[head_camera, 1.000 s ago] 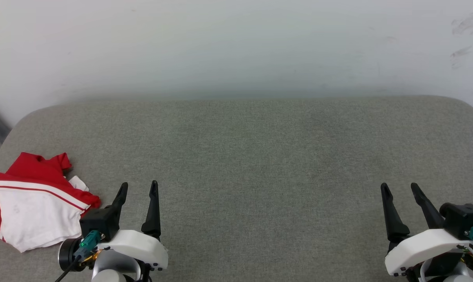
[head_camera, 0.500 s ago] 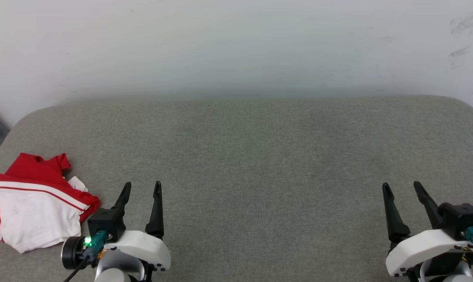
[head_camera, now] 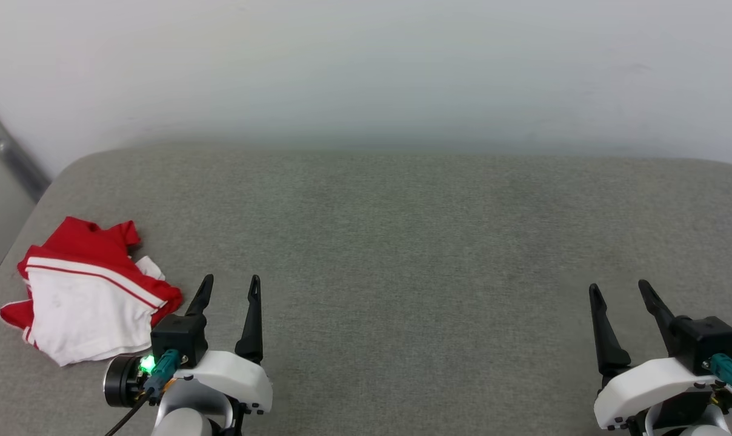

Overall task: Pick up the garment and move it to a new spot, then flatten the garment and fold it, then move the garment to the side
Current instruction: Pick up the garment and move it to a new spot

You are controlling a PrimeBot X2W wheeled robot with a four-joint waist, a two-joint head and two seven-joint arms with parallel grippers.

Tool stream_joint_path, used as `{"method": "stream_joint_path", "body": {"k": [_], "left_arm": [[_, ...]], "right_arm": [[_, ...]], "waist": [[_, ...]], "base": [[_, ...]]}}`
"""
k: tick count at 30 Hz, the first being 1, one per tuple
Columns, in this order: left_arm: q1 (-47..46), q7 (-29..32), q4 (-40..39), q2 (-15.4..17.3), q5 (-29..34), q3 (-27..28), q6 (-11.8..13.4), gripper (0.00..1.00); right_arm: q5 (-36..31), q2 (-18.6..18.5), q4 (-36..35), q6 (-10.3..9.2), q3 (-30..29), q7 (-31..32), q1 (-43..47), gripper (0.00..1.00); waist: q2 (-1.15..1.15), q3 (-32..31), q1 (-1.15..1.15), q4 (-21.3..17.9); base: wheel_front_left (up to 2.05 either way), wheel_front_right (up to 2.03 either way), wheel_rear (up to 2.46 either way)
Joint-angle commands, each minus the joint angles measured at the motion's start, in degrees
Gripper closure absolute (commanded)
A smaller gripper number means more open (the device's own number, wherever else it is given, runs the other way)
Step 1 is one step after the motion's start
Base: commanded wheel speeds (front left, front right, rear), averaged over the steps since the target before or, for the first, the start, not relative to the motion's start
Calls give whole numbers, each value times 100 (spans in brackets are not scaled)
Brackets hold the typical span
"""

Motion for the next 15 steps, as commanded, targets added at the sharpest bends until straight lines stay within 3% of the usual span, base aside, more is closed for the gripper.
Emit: {"method": "stream_joint_path", "body": {"k": [1,15], "left_arm": [[-61,-1,27,39,96,2,36,0],[-121,1,30,74,-131,146,14,0]], "right_arm": [[-106,11,-7,-2,33,-56,-23,0],[22,9,-53,-4,426,-226,-208,0]], "waist": [[0,30,0,197],[0,126,0,1524]], "base": [[0,0,0],[0,0,0]]}}
